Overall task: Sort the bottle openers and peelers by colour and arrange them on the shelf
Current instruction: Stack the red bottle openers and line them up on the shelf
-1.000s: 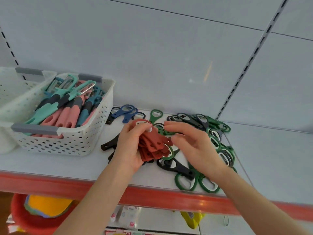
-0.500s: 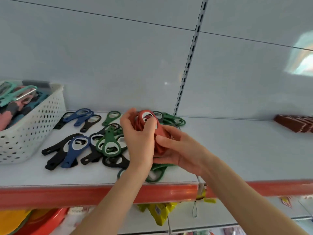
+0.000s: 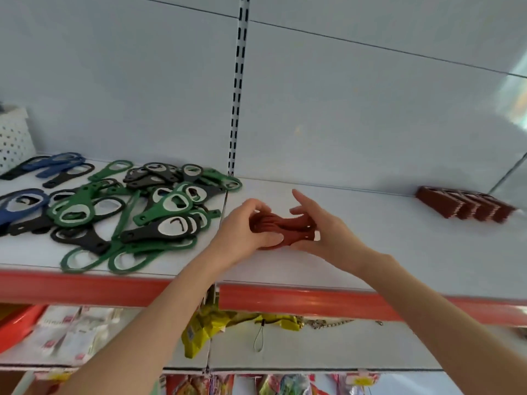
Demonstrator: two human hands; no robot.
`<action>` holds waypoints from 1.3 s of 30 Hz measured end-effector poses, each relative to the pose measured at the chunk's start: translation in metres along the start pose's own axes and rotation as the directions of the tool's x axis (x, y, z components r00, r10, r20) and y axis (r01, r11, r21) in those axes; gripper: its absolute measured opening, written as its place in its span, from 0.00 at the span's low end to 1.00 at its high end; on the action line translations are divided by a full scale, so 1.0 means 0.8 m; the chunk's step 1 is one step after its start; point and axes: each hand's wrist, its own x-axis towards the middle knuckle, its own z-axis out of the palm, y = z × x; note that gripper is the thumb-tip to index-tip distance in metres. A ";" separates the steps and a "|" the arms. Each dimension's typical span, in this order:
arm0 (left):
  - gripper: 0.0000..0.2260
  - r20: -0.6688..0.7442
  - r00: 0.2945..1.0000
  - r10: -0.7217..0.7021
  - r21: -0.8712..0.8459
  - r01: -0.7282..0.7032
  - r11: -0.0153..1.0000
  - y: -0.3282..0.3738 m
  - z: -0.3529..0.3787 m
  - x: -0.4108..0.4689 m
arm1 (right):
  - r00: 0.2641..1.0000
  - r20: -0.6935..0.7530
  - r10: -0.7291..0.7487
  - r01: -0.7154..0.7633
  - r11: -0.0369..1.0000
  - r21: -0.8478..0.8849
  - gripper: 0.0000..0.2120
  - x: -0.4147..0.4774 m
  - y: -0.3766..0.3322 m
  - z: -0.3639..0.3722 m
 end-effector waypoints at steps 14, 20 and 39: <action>0.30 0.037 0.998 -0.055 0.208 0.046 0.977 0.007 0.045 -0.005 | 0.888 -0.051 0.457 -0.337 0.723 0.602 0.20 -0.002 -0.006 0.035; 0.29 -0.017 0.997 -0.076 0.211 0.078 0.974 0.005 0.040 0.003 | 0.887 -0.134 0.443 -0.288 0.755 0.590 0.21 0.008 -0.005 0.033; 0.24 0.102 0.995 -0.021 0.435 -0.025 0.900 0.005 0.035 -0.001 | 0.979 0.040 0.202 -0.204 0.930 0.306 0.21 -0.009 0.038 0.001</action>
